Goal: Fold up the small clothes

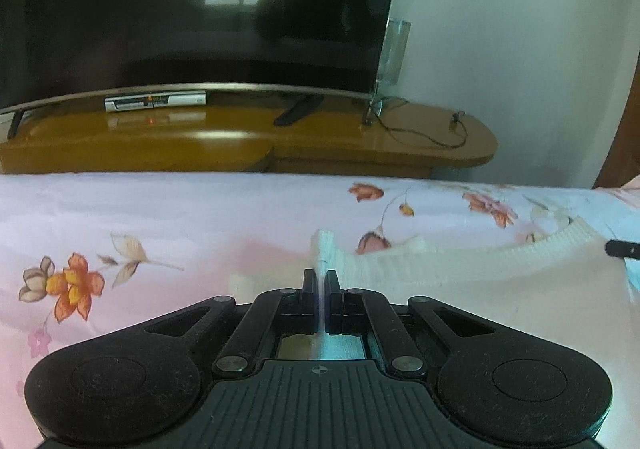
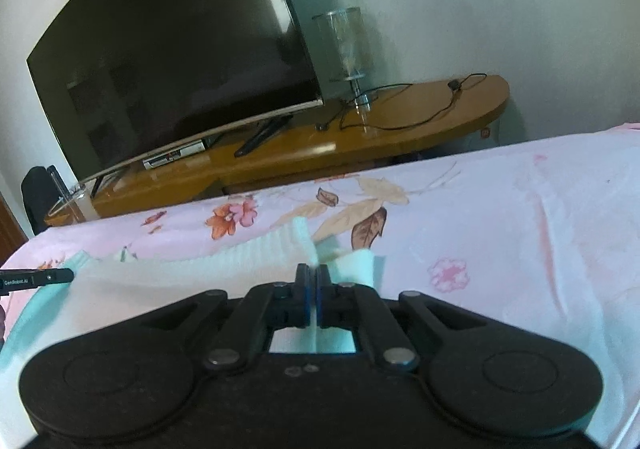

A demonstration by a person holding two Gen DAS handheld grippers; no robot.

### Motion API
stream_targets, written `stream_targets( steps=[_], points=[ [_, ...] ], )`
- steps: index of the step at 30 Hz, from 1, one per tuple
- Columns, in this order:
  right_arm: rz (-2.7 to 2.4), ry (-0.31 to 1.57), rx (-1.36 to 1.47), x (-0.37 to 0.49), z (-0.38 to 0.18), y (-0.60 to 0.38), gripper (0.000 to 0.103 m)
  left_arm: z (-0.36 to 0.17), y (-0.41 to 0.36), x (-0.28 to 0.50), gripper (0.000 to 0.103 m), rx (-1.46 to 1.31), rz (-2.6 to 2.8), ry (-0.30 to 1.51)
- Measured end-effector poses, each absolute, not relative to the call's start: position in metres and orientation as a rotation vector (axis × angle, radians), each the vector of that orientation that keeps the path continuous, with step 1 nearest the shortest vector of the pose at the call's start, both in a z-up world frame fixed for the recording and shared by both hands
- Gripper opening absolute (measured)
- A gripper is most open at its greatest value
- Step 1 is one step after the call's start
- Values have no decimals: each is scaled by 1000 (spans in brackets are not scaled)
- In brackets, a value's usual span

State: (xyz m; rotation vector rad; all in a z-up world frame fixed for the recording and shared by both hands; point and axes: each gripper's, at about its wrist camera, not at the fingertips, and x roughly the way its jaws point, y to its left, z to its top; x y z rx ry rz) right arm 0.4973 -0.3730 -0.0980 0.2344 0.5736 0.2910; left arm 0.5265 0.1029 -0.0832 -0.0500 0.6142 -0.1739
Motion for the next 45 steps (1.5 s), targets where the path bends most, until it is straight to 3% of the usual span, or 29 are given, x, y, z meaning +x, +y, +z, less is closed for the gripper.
stream_targets(
  steps=[4,6,7,9,10,12,20,24,29,35,39,45],
  points=[
    [255,626,199,507,-108,-368,3,-96,97,531,3,44,-150,640],
    [251,661,200,513,-113,-366,4,-92,96,527,13,78,-127,632],
    [237,667,193,513,-110,-364,6,-87,98,523,22,78,-92,621],
    [214,621,161,503,-97,-359,18,-70,103,503,79,75,19,521],
    [235,580,127,494,-89,-353,18,-64,103,493,86,55,7,467],
    [328,534,83,483,-77,-337,19,-57,92,487,87,-1,-102,475],
    [485,643,26,486,-98,-233,25,-83,20,489,87,40,-185,574],
    [413,602,-88,478,-105,-257,30,-99,70,484,87,15,-49,605],
    [268,612,101,482,-109,-344,29,-102,109,475,94,-31,17,613],
    [326,555,91,440,-81,-319,37,-67,57,434,93,-4,-67,489],
    [448,612,-8,426,-92,-259,35,-86,10,429,94,49,-114,564],
    [387,603,-98,416,-110,-241,47,-107,13,424,94,62,-99,612]
  ],
)
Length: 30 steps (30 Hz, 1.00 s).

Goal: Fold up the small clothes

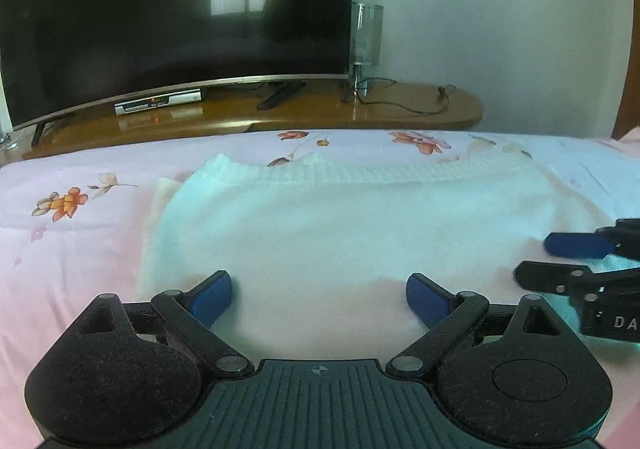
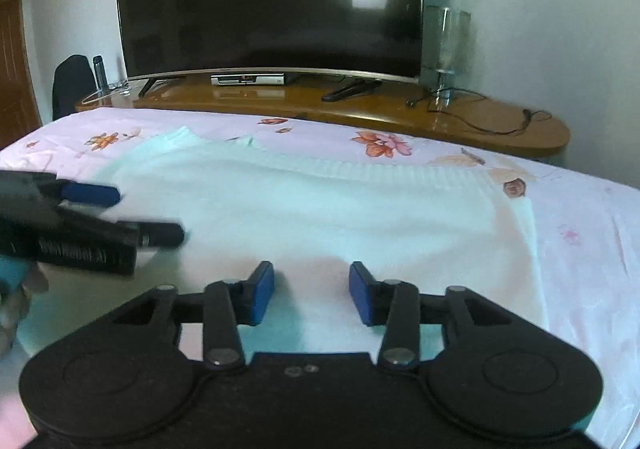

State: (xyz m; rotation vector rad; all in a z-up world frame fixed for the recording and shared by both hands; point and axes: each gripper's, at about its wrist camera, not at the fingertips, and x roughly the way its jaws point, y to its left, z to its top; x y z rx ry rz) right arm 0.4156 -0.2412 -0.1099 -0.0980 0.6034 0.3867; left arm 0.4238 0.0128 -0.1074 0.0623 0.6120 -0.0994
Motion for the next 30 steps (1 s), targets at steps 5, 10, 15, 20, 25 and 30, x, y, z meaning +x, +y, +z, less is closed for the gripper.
stream_targets(
  steps=[5,10,15,20,25,30],
  points=[
    [283,612,-119,419,-106,-275,50,-105,36,411,94,120,-72,620],
    [229,633,-71,417,-108,-315,51,-108,63,408,102,54,-10,673],
    [250,623,6,406,-86,-296,49,-93,47,392,102,81,13,638],
    [334,608,12,368,-81,-268,48,-73,18,361,102,76,-8,580],
    [333,615,3,341,-91,-251,48,-78,-10,341,102,104,-20,591],
    [338,646,7,334,-104,-244,48,-102,-27,336,102,101,-8,668]
  ],
)
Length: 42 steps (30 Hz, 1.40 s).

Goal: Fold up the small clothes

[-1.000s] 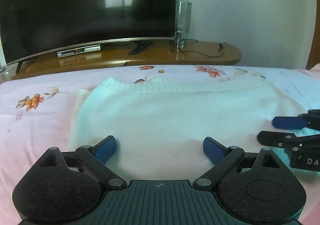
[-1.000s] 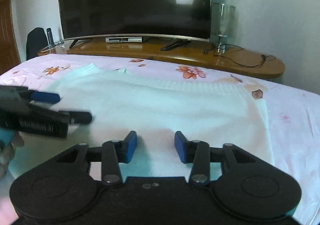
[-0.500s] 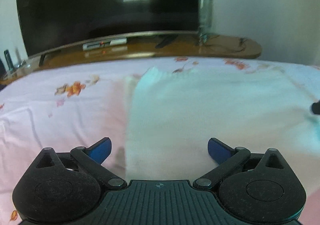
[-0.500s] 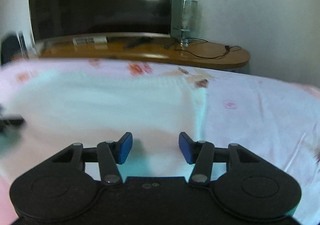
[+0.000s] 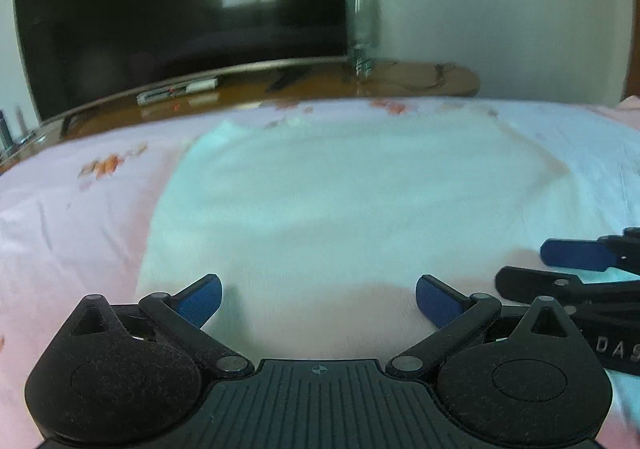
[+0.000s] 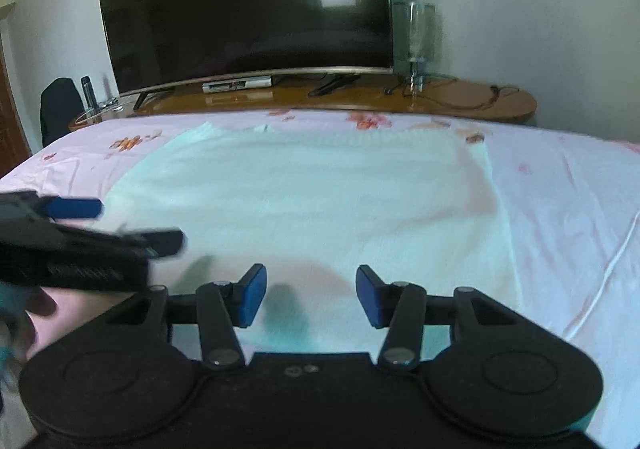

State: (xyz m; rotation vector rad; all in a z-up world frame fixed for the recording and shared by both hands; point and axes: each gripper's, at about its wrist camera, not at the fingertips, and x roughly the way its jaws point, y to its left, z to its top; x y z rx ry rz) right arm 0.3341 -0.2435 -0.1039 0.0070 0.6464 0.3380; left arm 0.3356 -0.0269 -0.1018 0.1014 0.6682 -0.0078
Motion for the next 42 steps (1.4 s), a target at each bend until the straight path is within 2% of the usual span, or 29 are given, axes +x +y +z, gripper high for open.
stream_targets(
  steps=[7,10,14,18,22,24,35,37,40,41,42],
  points=[
    [345,622,-119,321,-113,-233,47,-111,-22,321,102,91,28,662],
    [290,603,-161,310,-114,-257,50,-111,0,309,103,56,43,660],
    [202,627,-88,298,-115,-313,52,-113,8,304,103,46,48,661],
    [187,634,-115,299,-112,-308,50,-113,4,309,103,47,68,668],
    [183,564,-40,293,-98,-302,48,-114,3,309,103,39,63,669],
    [183,656,-32,304,-112,-301,48,-114,3,309,103,41,62,668],
    [167,687,-78,309,-110,-291,52,-107,11,304,103,27,71,677],
    [157,693,-53,309,-104,-295,53,-93,18,286,103,-22,100,637],
    [138,629,-28,299,-90,-303,59,-88,42,259,102,-288,52,635],
    [133,620,-25,298,-88,-304,59,-93,52,256,90,-400,42,654],
    [137,611,-13,296,-86,-305,59,-100,61,255,69,-502,40,669]
  ],
)
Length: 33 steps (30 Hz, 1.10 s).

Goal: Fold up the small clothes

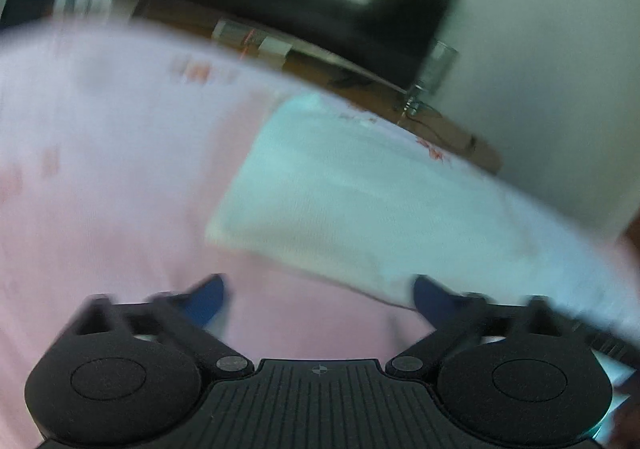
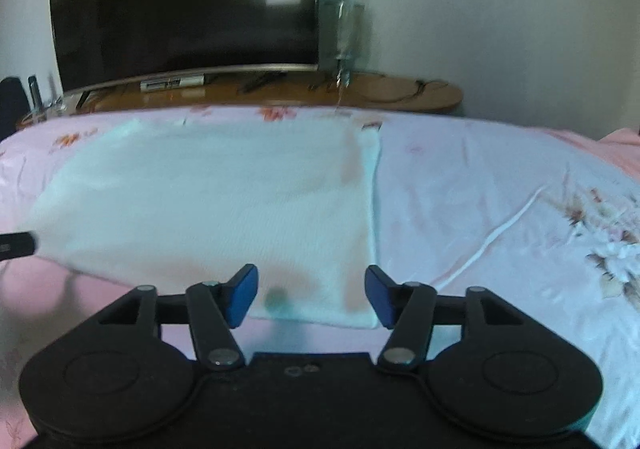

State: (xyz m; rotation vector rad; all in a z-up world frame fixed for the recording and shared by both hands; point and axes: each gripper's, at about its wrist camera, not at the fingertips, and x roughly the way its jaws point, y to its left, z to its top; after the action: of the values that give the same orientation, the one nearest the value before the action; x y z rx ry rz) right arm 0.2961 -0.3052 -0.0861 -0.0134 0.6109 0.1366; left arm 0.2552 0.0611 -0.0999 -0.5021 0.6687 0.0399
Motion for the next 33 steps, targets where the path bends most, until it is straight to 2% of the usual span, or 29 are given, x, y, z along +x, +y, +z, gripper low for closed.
stream_targets(
  steps=[2,5,11,12,13,15,20,25,28,30,33],
  points=[
    [154,598,6,295,-84,-305,59,-115,82,254,63,-720,56,644],
    [176,597,10,294,-80,-298,59,-131,106,263,63,-969,61,600],
    [247,573,54,307,-73,-282,57,-142,109,285,63,-1072,81,524],
    [270,574,68,312,-72,-280,48,-142,106,288,63,-1069,92,512],
    [300,577,86,316,-72,-277,27,-142,104,291,63,-1064,103,503],
    [343,597,115,328,-74,-271,7,-142,97,298,63,-1063,122,481],
    [382,617,147,351,-81,-255,9,-145,96,320,63,-1079,140,433],
    [399,646,194,379,-94,-243,5,-145,93,335,63,-1052,131,402],
    [415,640,221,392,-99,-238,5,-147,93,346,50,-1029,139,432],
    [417,638,224,398,-102,-235,5,-148,95,343,47,-1043,136,428],
    [413,635,230,399,-105,-236,5,-147,88,327,46,-1006,148,408]
  ],
)
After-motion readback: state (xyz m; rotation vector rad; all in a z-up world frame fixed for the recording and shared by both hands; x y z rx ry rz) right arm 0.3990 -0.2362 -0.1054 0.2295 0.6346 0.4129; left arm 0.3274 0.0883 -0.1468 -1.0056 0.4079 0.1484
